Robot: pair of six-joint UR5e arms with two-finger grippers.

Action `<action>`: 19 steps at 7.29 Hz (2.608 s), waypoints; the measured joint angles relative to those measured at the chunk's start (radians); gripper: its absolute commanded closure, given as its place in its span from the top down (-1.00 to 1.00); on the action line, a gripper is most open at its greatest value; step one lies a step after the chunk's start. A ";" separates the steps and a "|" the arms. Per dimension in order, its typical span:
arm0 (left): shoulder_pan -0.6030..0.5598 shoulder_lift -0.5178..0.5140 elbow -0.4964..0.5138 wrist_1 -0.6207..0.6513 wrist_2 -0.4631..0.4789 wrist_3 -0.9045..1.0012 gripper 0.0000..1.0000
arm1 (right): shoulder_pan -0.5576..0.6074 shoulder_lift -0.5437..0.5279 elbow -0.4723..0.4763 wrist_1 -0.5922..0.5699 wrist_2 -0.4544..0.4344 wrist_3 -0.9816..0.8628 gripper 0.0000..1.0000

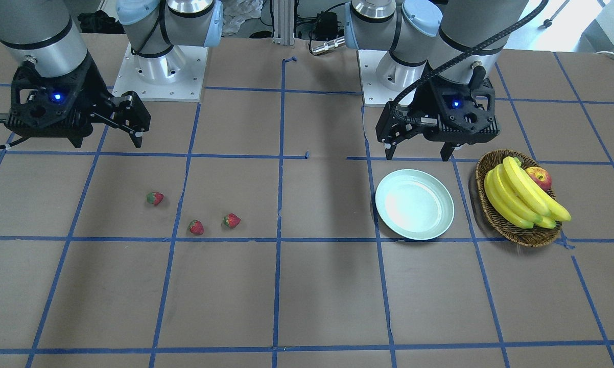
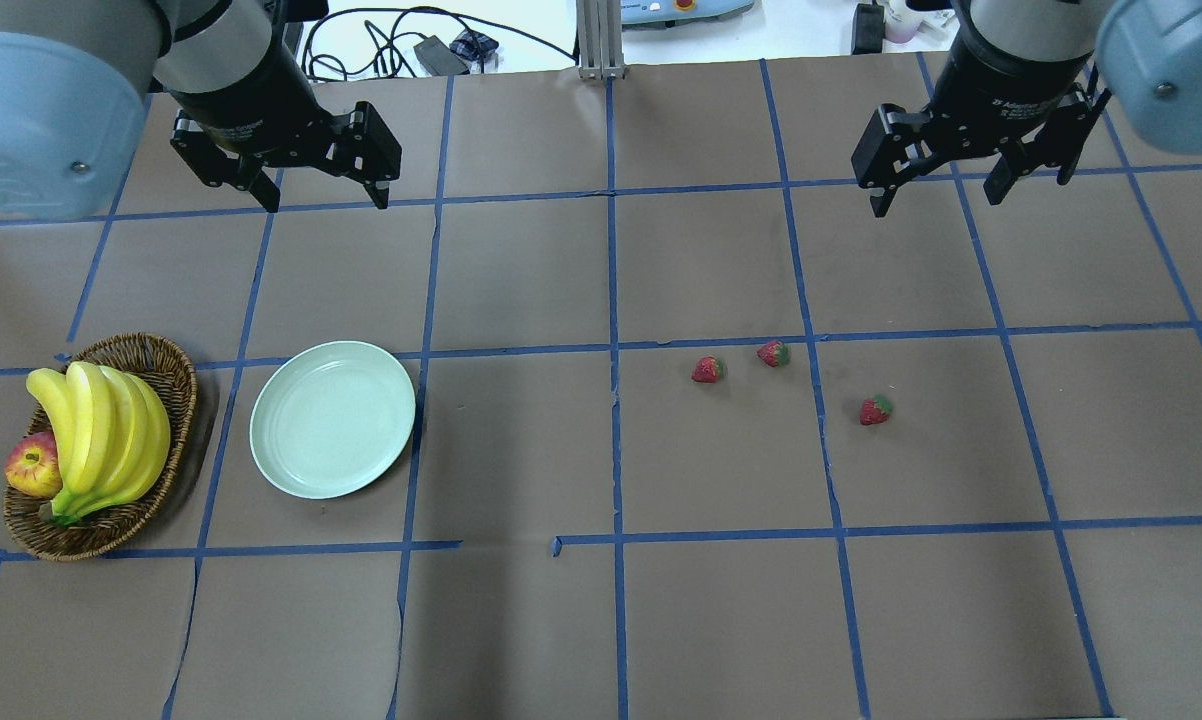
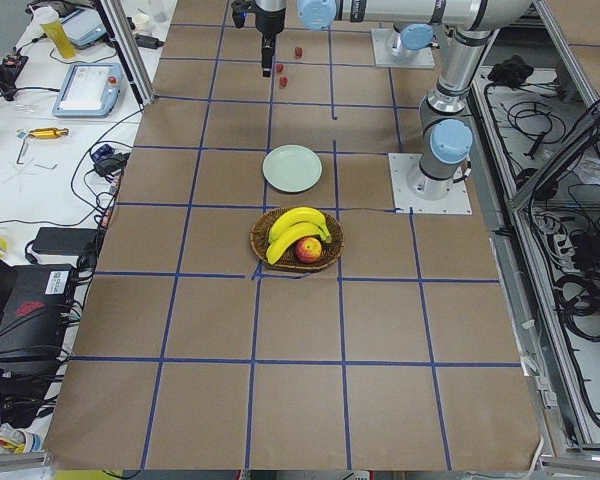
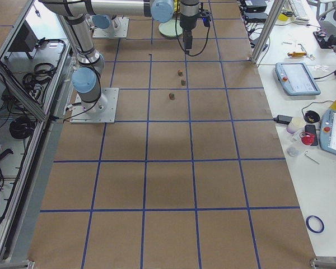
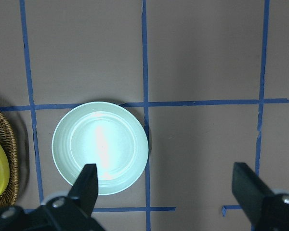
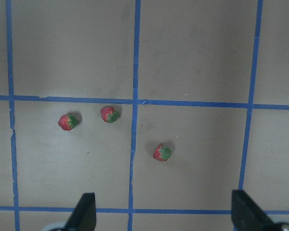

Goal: Collect all strawberries into plate

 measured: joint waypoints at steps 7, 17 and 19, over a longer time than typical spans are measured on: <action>0.000 0.000 0.000 -0.002 0.002 0.000 1.00 | 0.002 0.002 0.003 0.000 0.000 0.000 1.00; -0.004 0.003 -0.023 0.000 0.006 0.001 1.00 | -0.019 0.154 0.563 -0.661 -0.058 -0.079 1.00; -0.007 0.002 -0.024 0.000 0.007 0.001 1.00 | -0.045 0.172 0.600 -0.707 -0.057 -0.151 0.69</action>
